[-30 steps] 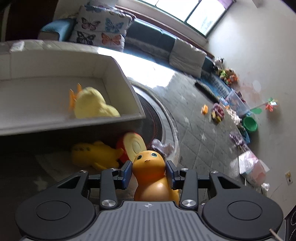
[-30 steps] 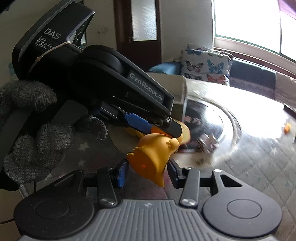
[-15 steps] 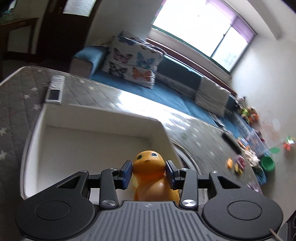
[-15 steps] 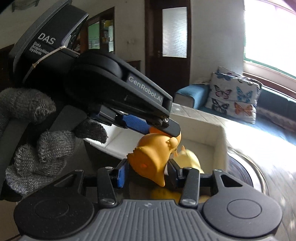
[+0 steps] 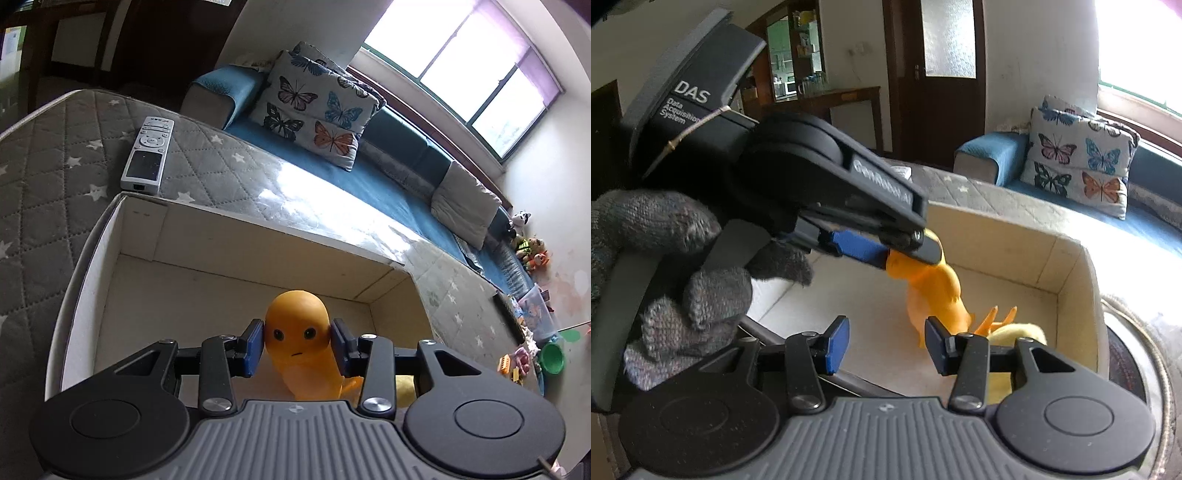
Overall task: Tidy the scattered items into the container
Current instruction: 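Lift the orange duck with the left tool over the box, then open the left tool to release the orange duck into the box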
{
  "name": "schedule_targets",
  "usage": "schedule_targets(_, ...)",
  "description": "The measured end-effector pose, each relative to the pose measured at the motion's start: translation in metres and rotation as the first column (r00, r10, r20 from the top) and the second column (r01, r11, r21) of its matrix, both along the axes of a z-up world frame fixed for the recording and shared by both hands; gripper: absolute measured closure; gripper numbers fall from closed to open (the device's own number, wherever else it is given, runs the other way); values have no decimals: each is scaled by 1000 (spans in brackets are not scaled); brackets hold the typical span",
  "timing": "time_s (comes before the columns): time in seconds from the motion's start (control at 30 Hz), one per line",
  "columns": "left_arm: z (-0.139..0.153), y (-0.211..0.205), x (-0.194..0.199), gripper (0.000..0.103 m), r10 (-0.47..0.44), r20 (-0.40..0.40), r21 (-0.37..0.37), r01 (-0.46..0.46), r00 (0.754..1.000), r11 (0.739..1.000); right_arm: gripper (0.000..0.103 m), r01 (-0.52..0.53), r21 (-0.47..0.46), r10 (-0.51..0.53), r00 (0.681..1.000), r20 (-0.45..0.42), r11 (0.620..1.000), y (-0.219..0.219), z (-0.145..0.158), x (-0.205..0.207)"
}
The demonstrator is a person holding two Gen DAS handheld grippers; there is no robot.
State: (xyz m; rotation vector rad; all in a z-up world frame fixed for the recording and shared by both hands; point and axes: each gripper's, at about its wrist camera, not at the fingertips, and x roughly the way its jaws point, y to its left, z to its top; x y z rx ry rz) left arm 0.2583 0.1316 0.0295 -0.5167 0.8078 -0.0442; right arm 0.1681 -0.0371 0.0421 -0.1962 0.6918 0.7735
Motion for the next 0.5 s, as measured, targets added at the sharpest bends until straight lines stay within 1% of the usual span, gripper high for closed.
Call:
schedule_targets(0.1, -1, 3, 1, 61, -11, -4, -2, 11, 1000, 1000, 57, 2, 3, -2, 1000, 3, 1000, -2, -1, -2)
schedule_targets(0.2, -3, 6, 1, 60, -3, -19, -16, 3, 1000, 1000, 57, 5, 7, -5, 1000, 8, 1000, -5, -1, -4)
schedule_targets(0.3, -1, 3, -3, 60, 1, -44, 14, 0, 999, 1000, 57, 15, 8, -15, 1000, 14, 1000, -8, 0, -7)
schedule_targets(0.5, -2, 6, -16, 60, 23, -72, 29, -21, 997, 999, 55, 30, 17, -30, 999, 34, 999, -16, 7, -19)
